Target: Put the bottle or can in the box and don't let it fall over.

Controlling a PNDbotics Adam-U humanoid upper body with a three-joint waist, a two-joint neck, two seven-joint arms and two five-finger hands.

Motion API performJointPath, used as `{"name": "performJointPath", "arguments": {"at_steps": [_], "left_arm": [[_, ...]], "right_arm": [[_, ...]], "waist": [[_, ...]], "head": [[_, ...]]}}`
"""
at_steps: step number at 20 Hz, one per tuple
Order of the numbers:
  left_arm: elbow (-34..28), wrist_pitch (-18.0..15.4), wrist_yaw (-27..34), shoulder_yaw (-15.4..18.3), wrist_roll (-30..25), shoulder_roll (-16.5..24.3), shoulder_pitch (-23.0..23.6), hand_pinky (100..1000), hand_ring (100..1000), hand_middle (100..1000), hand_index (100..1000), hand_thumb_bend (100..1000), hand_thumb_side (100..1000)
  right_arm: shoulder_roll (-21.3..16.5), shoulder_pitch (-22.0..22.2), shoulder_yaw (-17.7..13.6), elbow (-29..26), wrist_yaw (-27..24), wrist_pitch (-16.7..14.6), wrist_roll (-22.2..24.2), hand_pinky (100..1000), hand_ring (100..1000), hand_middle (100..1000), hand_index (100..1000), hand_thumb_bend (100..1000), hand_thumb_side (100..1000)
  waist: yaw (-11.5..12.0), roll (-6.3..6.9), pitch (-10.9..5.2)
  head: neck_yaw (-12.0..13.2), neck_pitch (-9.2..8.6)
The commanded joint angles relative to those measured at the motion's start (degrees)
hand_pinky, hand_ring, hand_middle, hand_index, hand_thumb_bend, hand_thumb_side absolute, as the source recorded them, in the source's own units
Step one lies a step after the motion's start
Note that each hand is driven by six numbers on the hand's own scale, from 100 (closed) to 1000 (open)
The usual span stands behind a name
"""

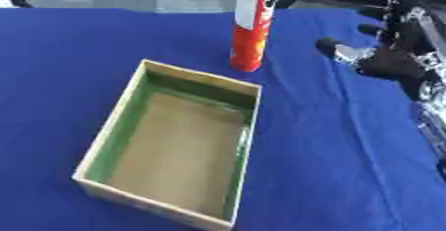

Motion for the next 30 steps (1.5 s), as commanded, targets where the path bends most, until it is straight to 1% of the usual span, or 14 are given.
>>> {"name": "performJointPath", "arguments": {"at_steps": [1,4,9,12,19,25,30], "left_arm": [[-0.6,0.0,0.1,0.9,-0.1,2.2,-0.5,751,790,783,823,779,505],[-0.5,0.0,0.1,0.9,-0.1,2.1,-0.5,751,790,783,823,777,505],[-0.5,0.1,0.1,0.7,-0.2,1.9,-0.6,750,791,783,822,775,507],[-0.5,0.2,0.2,0.7,-0.2,1.8,-0.7,750,791,783,821,771,509],[-0.5,0.2,0.2,0.6,-0.2,1.6,-0.5,749,791,783,820,767,511],[-0.4,0.4,0.2,0.5,-0.4,1.5,-0.6,748,791,783,820,763,512],[-0.4,0.4,0.2,0.4,-0.4,1.4,-0.6,748,791,783,820,760,514]], "right_arm": [[-2.0,-0.5,-0.4,-1.3,0.0,0.2,0.0,877,919,876,932,650,100],[-2.0,-1.3,0.2,-0.6,-0.6,1.0,0.3,876,919,880,933,653,100],[-1.7,-4.3,1.7,2.5,-2.6,2.0,1.9,874,917,887,938,658,100],[-1.5,-6.1,2.5,4.3,-3.6,2.3,2.9,875,919,888,939,658,100],[0.1,-10.6,4.4,8.7,-5.2,3.4,4.4,881,929,894,944,663,100],[1.8,-14.3,5.8,12.9,-6.1,4.3,5.2,882,933,897,947,662,100],[3.6,-17.4,6.8,16.8,-6.7,4.6,5.5,882,934,898,947,660,100]], "waist": [[-0.1,0.22,-0.81],[0.0,0.25,-0.77],[0.3,0.38,-0.77],[0.5,0.50,-0.80],[0.6,0.95,-0.95],[0.7,1.02,-0.85],[1.0,1.05,-0.74]], "head": [[-0.1,-0.35],[-0.3,-0.80],[-1.3,-2.86],[-1.8,-3.64],[-1.6,-3.65],[-1.6,-3.32],[-1.6,-3.51]]}}
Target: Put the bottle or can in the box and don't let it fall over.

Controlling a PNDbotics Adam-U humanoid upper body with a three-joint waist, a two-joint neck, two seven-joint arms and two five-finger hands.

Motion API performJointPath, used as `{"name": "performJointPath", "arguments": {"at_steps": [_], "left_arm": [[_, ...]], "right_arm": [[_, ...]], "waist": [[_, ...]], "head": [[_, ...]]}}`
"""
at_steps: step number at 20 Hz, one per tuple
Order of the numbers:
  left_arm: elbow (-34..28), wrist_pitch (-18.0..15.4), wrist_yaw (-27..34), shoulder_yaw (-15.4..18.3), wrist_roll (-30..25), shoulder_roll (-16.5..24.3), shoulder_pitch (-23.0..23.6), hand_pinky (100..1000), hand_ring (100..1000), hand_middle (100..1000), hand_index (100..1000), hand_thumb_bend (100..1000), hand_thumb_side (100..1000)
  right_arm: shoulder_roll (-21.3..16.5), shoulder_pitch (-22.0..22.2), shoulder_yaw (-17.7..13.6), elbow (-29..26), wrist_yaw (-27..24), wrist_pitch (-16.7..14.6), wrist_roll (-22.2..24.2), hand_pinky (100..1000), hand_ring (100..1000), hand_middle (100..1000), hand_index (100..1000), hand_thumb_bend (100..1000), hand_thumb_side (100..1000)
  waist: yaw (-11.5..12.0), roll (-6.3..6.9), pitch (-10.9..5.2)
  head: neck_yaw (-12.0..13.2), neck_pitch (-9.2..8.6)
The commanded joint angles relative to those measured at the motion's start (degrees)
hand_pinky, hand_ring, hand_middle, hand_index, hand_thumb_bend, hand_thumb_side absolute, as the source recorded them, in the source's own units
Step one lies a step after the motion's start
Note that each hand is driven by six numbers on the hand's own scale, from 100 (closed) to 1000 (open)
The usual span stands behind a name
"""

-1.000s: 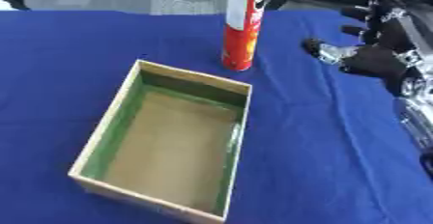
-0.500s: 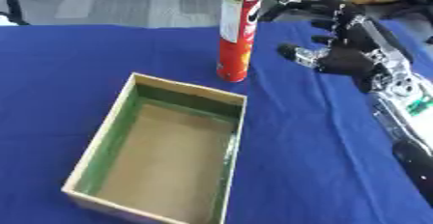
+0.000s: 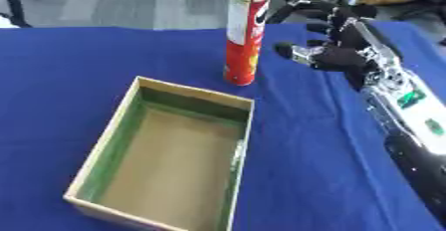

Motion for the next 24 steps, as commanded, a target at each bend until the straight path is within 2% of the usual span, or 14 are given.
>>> {"name": "performJointPath", "arguments": {"at_steps": [1,20,21,22,24], "left_arm": [[-0.4,0.1,0.2,0.5,-0.1,1.4,-0.6,747,791,783,819,759,515],[-0.5,0.5,0.3,0.1,-0.4,0.7,-1.0,745,790,783,814,735,527],[-0.5,0.6,0.3,0.1,-0.4,0.7,-1.0,745,790,783,814,735,527],[-0.5,0.6,0.3,0.1,-0.5,0.7,-1.1,745,790,783,814,735,528],[-0.6,0.6,0.3,0.0,-0.6,0.7,-1.2,745,790,783,815,735,528]], "right_arm": [[0.0,-2.1,0.1,1.9,-0.6,-0.2,0.3,883,934,898,947,660,100],[4.2,-10.7,1.2,12.6,0.5,-4.1,1.8,885,942,897,949,666,100],[4.3,-11.1,1.2,12.9,0.5,-4.1,1.8,885,943,897,948,695,100],[4.4,-11.5,1.2,13.1,0.5,-4.2,1.8,885,943,897,948,667,100],[4.5,-12.5,1.3,13.8,0.5,-4.3,1.8,885,944,897,948,665,100]], "waist": [[0.1,0.23,-0.73],[1.4,0.48,0.80],[1.5,0.47,0.87],[1.6,0.43,0.98],[1.9,0.36,1.18]], "head": [[0.1,-0.63],[-0.5,-1.90],[-0.5,-1.96],[-0.5,-2.05],[-0.6,-2.25]]}}
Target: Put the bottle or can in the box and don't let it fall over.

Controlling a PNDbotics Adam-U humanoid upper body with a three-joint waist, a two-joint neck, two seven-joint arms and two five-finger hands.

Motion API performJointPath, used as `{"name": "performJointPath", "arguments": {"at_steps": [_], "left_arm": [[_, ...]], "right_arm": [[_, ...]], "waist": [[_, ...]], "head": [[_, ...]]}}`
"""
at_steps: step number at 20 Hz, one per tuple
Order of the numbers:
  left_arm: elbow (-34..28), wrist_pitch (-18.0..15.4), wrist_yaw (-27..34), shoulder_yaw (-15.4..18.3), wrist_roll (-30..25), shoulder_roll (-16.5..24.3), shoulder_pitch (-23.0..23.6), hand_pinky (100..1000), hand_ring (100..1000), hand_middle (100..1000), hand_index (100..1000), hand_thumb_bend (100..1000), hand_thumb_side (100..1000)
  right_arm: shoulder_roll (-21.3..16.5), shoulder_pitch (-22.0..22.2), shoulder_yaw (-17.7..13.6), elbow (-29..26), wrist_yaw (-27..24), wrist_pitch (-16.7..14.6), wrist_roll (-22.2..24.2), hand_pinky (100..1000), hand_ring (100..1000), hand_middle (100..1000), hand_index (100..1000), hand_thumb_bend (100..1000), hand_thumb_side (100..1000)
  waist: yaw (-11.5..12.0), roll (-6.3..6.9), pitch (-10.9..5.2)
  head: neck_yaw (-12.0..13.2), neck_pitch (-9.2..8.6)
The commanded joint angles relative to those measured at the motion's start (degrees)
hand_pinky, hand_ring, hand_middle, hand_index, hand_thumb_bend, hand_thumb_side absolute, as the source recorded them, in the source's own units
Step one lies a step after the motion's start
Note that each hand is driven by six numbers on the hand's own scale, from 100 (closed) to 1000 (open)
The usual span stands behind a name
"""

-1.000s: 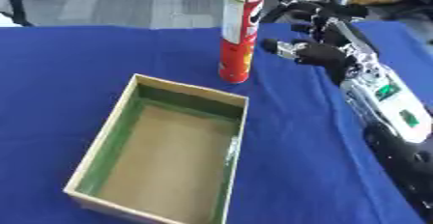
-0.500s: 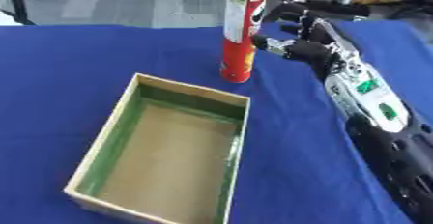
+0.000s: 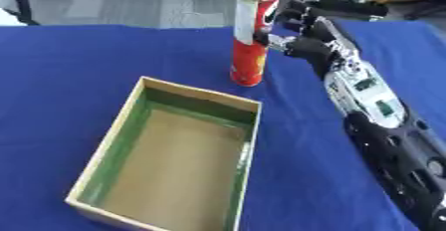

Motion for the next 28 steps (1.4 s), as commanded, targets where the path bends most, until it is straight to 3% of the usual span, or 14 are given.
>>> {"name": "performJointPath", "arguments": {"at_steps": [1,18,28], "left_arm": [[-0.6,0.2,0.3,0.4,-0.2,1.2,-0.8,745,790,783,814,734,529],[-0.9,0.4,0.4,0.4,-0.4,0.8,-1.4,745,790,785,814,725,540],[-1.1,0.5,0.2,0.3,-0.6,0.7,-1.4,746,791,786,813,711,550]], "right_arm": [[-0.6,-2.0,-0.2,0.7,0.1,-0.4,0.0,885,944,897,948,665,100],[0.7,-8.5,0.4,7.1,-2.7,-1.7,0.7,883,943,890,941,650,100],[0.3,-9.4,0.0,8.5,-0.1,-2.0,-1.0,884,944,895,944,663,100]], "waist": [[0.3,0.04,-0.61],[1.7,-0.24,1.12],[1.9,-0.51,1.57]], "head": [[-0.3,-1.03],[-1.1,-2.05],[-1.2,-2.26]]}}
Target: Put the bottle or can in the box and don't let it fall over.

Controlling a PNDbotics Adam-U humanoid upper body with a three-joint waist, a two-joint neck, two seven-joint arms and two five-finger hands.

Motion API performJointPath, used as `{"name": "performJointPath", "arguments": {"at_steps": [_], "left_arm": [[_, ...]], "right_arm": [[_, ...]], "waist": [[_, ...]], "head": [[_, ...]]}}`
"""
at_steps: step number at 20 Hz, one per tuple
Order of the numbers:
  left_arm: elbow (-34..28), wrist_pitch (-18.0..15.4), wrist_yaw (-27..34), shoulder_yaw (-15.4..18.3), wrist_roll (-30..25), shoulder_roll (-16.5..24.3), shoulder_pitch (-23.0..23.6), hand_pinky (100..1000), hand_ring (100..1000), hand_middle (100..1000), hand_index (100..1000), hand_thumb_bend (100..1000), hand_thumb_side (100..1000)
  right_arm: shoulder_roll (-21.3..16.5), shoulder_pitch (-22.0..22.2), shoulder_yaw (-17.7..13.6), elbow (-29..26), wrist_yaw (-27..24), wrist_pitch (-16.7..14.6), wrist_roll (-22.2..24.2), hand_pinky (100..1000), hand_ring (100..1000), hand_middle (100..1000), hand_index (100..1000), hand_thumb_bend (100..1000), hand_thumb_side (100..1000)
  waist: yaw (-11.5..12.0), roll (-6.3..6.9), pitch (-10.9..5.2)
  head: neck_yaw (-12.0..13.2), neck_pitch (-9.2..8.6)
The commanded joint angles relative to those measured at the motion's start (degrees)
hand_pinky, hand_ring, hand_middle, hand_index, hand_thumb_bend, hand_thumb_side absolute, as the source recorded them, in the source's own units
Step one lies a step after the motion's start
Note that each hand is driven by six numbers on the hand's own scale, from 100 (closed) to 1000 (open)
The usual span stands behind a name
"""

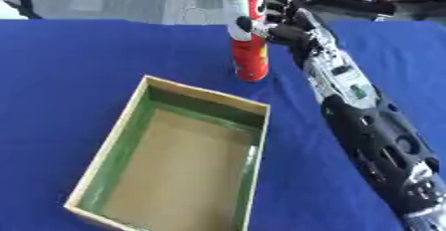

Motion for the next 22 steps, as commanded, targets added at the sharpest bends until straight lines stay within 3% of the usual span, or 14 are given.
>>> {"name": "performJointPath", "arguments": {"at_steps": [1,11,12,13,22], "left_arm": [[-1.1,0.0,0.1,0.5,-0.2,1.3,-0.4,746,791,787,813,711,551],[-1.2,0.2,-0.1,0.4,-0.4,1.2,-0.3,747,792,787,812,695,560],[-1.2,0.2,-0.1,0.4,-0.4,1.2,-0.4,747,792,788,813,685,560],[-1.3,0.3,-0.2,0.4,-0.4,1.3,-0.4,747,792,788,813,695,560],[-1.5,0.3,-0.3,0.4,-0.7,1.3,-0.7,747,792,789,812,690,564]], "right_arm": [[-1.6,-1.3,-0.8,0.0,1.8,-0.3,-0.9,884,944,896,945,664,100],[-2.3,-2.7,-1.2,1.2,5.5,-0.8,-1.5,893,951,906,949,687,100],[-2.4,-2.9,-1.3,1.5,5.6,-0.8,-1.6,893,950,906,949,641,111],[-2.5,-3.1,-1.3,1.8,5.6,-0.8,-1.7,892,950,905,949,686,100],[-2.5,-4.7,-1.5,4.0,4.4,-1.1,-2.7,886,938,867,933,663,100]], "waist": [[0.2,0.13,-0.79],[0.5,-0.30,-0.21],[0.6,-0.33,-0.15],[0.7,-0.37,-0.06],[1.2,-0.60,0.64]], "head": [[-0.2,-0.86],[-0.6,-1.26],[-0.7,-1.33],[-0.8,-1.43],[-1.4,-2.23]]}}
